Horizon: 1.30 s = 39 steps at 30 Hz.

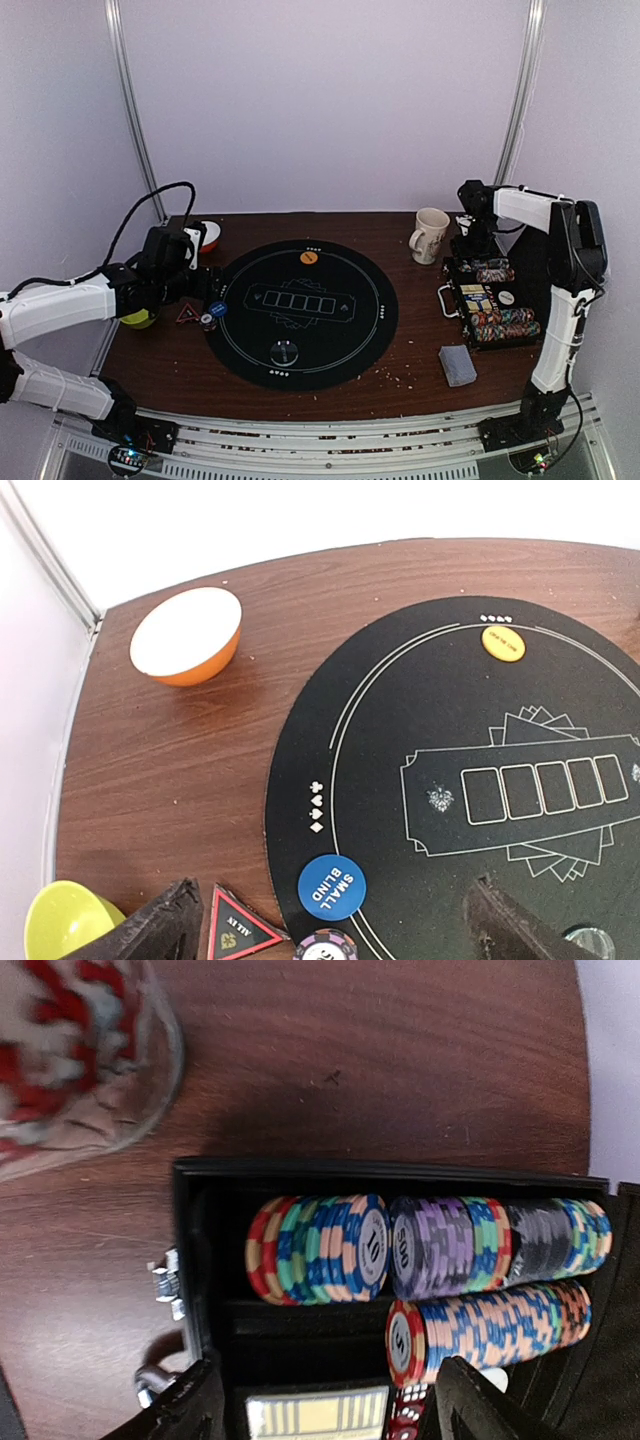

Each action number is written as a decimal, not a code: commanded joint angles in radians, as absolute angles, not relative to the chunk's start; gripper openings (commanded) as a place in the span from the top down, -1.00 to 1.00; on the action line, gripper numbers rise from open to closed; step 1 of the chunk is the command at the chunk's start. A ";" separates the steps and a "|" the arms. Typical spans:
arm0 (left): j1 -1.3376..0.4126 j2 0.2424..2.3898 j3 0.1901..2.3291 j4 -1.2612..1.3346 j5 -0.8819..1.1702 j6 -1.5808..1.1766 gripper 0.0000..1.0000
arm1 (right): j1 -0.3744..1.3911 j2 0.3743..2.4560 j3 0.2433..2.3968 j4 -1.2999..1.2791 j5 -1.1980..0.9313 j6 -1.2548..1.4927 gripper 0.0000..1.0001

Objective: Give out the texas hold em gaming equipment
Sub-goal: Pick up the pile of poker chips from the chip case.

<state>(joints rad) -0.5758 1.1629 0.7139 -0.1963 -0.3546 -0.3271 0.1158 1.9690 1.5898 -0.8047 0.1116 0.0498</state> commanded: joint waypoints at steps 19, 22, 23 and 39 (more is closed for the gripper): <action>-0.569 1.214 0.749 -0.140 -0.306 -0.239 -0.90 | 0.093 2.117 1.716 -0.850 0.093 -0.058 -0.46; -0.569 1.229 0.752 -0.138 -0.302 -0.238 -0.90 | 0.093 2.141 1.728 -0.858 0.107 -0.054 -0.44; -0.569 1.232 0.753 -0.138 -0.301 -0.238 -0.90 | 0.093 2.153 1.732 -0.859 0.120 -0.054 -0.40; -0.568 1.252 0.755 -0.138 -0.296 -0.241 -0.90 | 0.130 2.220 1.775 -0.841 0.227 -0.067 0.06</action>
